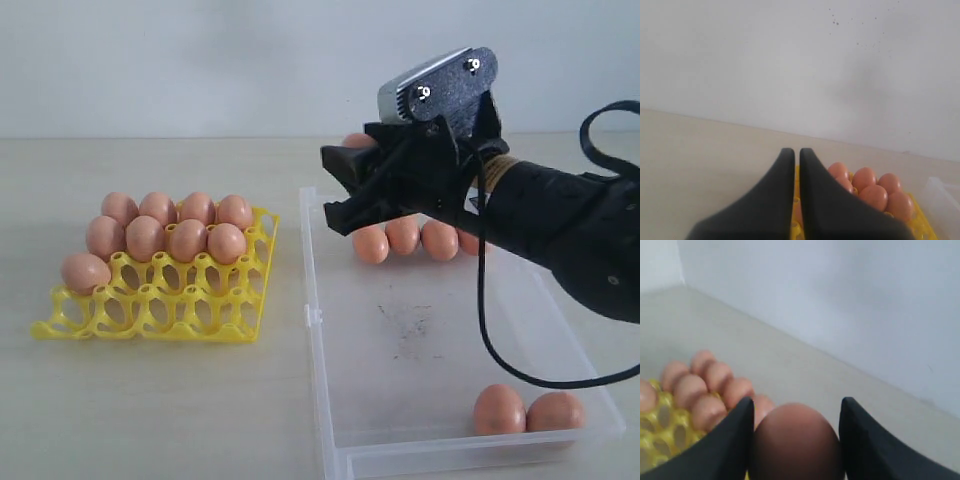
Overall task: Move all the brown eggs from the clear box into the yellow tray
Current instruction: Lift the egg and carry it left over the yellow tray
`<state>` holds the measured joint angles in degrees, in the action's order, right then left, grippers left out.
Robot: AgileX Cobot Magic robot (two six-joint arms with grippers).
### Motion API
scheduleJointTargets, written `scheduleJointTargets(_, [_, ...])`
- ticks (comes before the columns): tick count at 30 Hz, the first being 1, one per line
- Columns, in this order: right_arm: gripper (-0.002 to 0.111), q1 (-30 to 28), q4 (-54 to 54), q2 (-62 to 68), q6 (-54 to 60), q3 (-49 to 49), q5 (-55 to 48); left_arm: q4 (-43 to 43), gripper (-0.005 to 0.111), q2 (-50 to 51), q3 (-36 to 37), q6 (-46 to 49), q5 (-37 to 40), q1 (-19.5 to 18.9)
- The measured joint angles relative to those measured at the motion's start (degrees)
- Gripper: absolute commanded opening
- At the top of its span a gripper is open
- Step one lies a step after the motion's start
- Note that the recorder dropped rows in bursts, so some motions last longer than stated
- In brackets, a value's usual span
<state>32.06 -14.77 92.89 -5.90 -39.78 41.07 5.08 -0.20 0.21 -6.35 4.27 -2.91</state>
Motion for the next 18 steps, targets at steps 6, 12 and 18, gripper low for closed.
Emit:
scheduleJointTargets(6, [0.000, 0.50, -9.83, 6.49, -5.43, -1.29, 22.38, 0.00, 0.004, 0.00, 0.00, 0.00, 0.00, 0.00])
scheduleJointTargets(12, [0.000, 0.50, -21.07, 17.39, -9.79, -11.12, 27.28, 0.00, 0.004, 0.00, 0.00, 0.00, 0.00, 0.00])
scheduleJointTargets(18, [0.000, 0.50, -29.07, 28.40, -17.76, -23.69, 27.75, 0.00, 0.004, 0.00, 0.00, 0.00, 0.00, 0.00])
